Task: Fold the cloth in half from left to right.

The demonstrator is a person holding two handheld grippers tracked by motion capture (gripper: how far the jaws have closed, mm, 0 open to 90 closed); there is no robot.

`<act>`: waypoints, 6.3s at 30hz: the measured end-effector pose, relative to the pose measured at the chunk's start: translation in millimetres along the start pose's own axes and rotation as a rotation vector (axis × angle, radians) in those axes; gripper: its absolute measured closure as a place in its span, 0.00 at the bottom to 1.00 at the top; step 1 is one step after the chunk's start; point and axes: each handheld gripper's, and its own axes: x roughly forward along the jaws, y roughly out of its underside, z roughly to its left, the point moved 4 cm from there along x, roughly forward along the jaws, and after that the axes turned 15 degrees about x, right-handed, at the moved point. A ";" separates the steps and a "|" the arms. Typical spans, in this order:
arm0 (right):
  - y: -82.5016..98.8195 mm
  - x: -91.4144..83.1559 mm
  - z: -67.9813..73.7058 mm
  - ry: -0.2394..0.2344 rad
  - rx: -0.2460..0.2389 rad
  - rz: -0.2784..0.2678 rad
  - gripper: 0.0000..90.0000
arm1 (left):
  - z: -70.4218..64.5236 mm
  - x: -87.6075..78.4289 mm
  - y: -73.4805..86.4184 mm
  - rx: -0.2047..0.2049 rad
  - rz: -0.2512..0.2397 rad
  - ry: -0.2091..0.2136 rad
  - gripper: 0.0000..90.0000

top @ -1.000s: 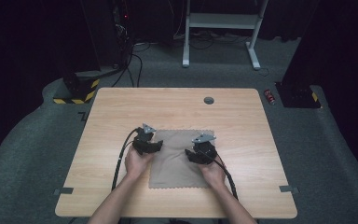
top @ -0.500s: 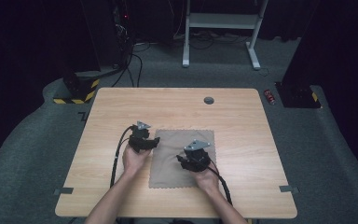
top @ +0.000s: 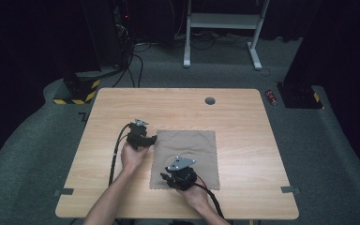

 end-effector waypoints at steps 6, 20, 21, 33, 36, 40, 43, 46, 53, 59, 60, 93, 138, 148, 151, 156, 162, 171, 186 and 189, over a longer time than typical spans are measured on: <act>6.5 7.9 24.4 -0.055 -0.045 0.021 0.80 | 7.1 7.3 6.0 -0.019 0.027 -0.002 0.52; 12.7 23.7 46.3 -0.031 -0.149 0.062 0.81 | 13.6 4.2 4.7 -0.030 0.013 -0.006 0.53; 13.0 23.4 47.1 -0.026 -0.153 0.066 0.82 | 14.1 3.3 4.2 -0.026 0.009 -0.011 0.53; 13.1 23.0 47.6 0.001 -0.174 0.062 0.96 | 12.5 4.5 -24.3 0.042 0.055 0.016 0.52; 13.3 22.7 47.3 -0.001 -0.173 0.062 0.98 | 13.4 15.2 -24.3 0.020 0.075 0.027 0.53; 13.7 22.2 48.1 0.008 -0.181 0.064 0.98 | 7.4 27.6 -29.9 0.033 0.084 0.038 0.53; 13.9 22.3 48.4 0.009 -0.175 0.061 0.98 | 5.0 36.0 -29.5 0.034 0.105 0.028 0.56; 14.2 22.2 48.4 0.007 -0.170 0.060 0.98 | 4.7 37.3 -29.7 0.050 0.109 0.008 0.57; 13.9 22.2 49.3 0.016 -0.180 0.064 0.99 | -4.3 36.9 -30.4 0.101 0.088 0.021 0.82; 14.0 22.3 49.9 0.025 -0.179 0.060 0.99 | -7.0 38.1 -34.5 0.121 0.108 0.053 0.99; 13.6 22.2 49.5 0.021 -0.171 0.063 1.00 | -5.3 38.2 -35.4 0.105 0.118 0.068 1.00; -31.8 5.7 82.3 -0.117 -0.164 -0.020 1.00 | 48.0 -26.8 -40.0 0.021 0.028 0.064 1.00; 46.7 -48.8 -3.0 0.079 0.023 -0.010 1.00 | -44.3 47.9 -70.6 0.128 0.038 0.165 1.00; 59.4 -63.1 -17.8 0.125 0.065 -0.020 1.00 | -62.3 54.7 -88.6 0.147 0.018 0.206 1.00; 60.5 -65.3 -19.4 0.132 0.067 -0.027 1.00 | -68.0 56.0 -93.6 0.157 0.012 0.213 1.00; 67.1 -74.1 -28.3 0.167 0.090 -0.019 1.00 | -81.8 64.8 -102.1 0.179 0.016 0.223 1.00; 72.8 -83.8 -37.9 0.189 0.120 -0.028 1.00 | -91.4 70.9 -107.4 0.189 0.016 0.232 1.00; 74.6 -85.0 -39.5 0.190 0.133 -0.033 1.00 | -98.8 77.2 -111.2 0.188 0.016 0.245 1.00; 77.9 -91.1 -44.3 0.208 0.157 -0.037 1.00 | -113.0 87.1 -118.0 0.211 0.025 0.252 1.00; 77.8 -90.5 -44.3 0.206 0.162 -0.038 1.00 | -115.4 89.9 -119.2 0.213 0.026 0.250 1.00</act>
